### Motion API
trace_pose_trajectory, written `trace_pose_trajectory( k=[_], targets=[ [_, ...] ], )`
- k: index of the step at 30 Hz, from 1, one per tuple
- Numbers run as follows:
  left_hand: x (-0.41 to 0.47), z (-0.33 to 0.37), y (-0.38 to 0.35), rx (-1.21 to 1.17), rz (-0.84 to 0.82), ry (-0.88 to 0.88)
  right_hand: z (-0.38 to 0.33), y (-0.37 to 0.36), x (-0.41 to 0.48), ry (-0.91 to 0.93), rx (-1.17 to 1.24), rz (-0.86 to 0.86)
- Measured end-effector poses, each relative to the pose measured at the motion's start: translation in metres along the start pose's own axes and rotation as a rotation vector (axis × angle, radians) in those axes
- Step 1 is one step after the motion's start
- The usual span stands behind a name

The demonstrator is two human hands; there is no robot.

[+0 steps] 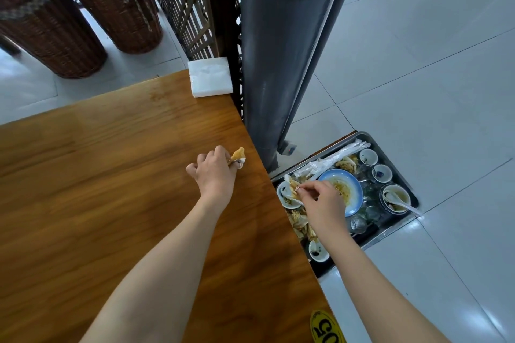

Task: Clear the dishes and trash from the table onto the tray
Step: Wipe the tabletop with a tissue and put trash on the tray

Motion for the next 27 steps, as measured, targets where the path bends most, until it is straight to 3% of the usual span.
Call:
trace_pose_trajectory(
  k=[7, 13, 19, 27],
  targets=[
    [-0.011, -0.008, 0.007, -0.273, -0.127, 0.256, -0.01, 0.014, -0.001, 0.004, 0.062, 0.043],
    [-0.041, 0.003, 0.02, -0.727, -0.183, 0.476, -0.018, 0.029, -0.015, -0.028, 0.166, 0.109],
    [-0.076, 0.025, 0.039, -0.927, -0.251, 0.494, -0.016, 0.05, -0.038, -0.04, 0.228, 0.163],
    [-0.13, 0.063, 0.059, -1.019, -0.277, 0.412, -0.009, 0.093, -0.076, -0.036, 0.276, 0.224]
  ],
)
Point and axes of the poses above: each hand's wrist, its own x-axis towards the middle knuckle, its own y-axis out of the back of the hand, z = x × y, the point moved 8 cm from there along x, towards the middle knuckle, and after that the axes turned 1 degree about -y, right-handed, at the moved point
